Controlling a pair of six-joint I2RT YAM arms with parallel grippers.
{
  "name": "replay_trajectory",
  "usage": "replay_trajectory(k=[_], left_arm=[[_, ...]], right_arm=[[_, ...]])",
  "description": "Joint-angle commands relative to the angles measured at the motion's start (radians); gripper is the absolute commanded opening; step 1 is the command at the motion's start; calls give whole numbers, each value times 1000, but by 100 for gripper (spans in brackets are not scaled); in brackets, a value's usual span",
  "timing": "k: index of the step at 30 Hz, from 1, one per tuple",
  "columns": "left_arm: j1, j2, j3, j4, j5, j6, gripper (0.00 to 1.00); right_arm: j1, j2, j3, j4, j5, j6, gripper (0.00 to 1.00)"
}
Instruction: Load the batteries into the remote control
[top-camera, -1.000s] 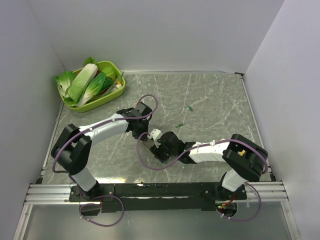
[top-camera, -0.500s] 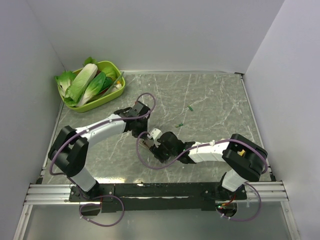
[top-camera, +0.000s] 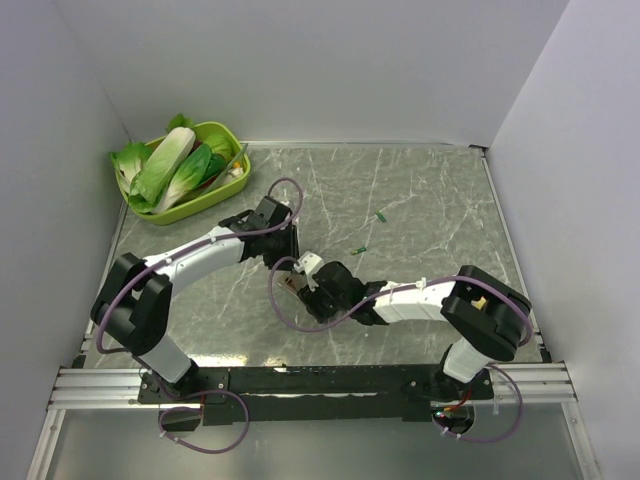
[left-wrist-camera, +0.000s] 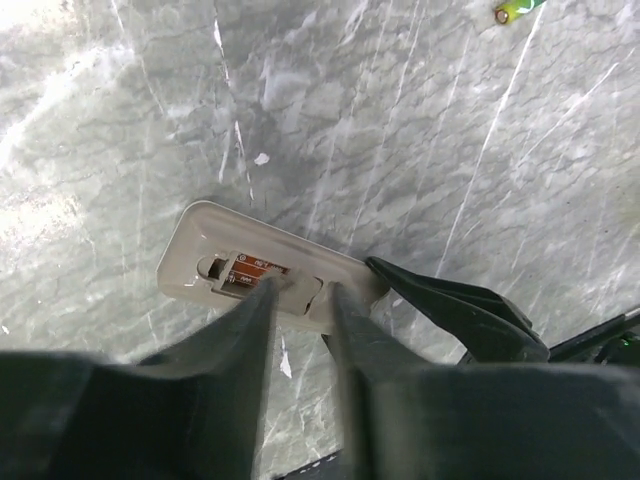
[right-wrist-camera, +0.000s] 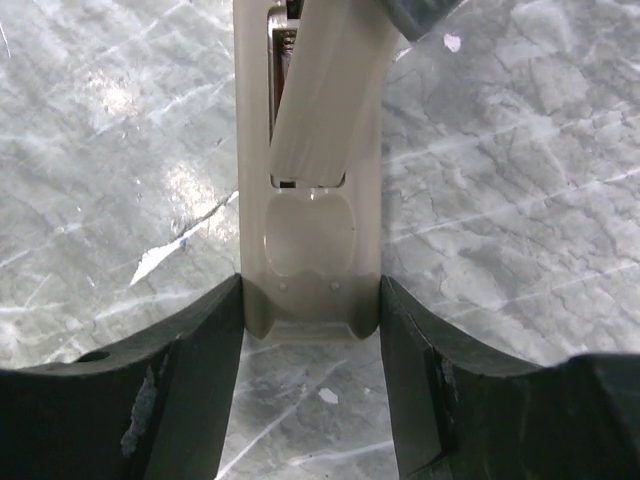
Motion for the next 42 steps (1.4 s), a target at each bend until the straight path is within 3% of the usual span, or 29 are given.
replay_trajectory(k=[1,5,10,11,16,22,26,30,34,42], left_arm=[[19,-23,13,211,-1,-60,43],[84,-118,-5,203,-47,-45,62],[175,-207,-94,234,-30,-45,76],[200,-238,-102,228,-27,-39,81],[235,-347,-188,197,-18,-5,87],[244,-537,-327,202,-16,-2,91],[246,-635,-392,183,-41,13,92],[256,-787,-497,214,-85,-22,93],[258,-913,-554,225,-118,-68,95],[258,-954,-607,205,-116,-90,95]], right_arm=[[45,15,42,-76,-71,-102,6],[42,-14,45,-139,-64,-92,25],[44,-69,86,-235,-58,-68,46],[44,-80,107,-255,-58,-62,54],[36,-153,196,-402,-51,-33,77],[-2,-147,335,-547,-63,-3,87],[-65,-144,376,-611,-51,33,87],[-71,-105,448,-677,-147,-31,87],[-71,-28,477,-722,-147,-49,87],[-85,69,534,-788,-182,-80,84]])
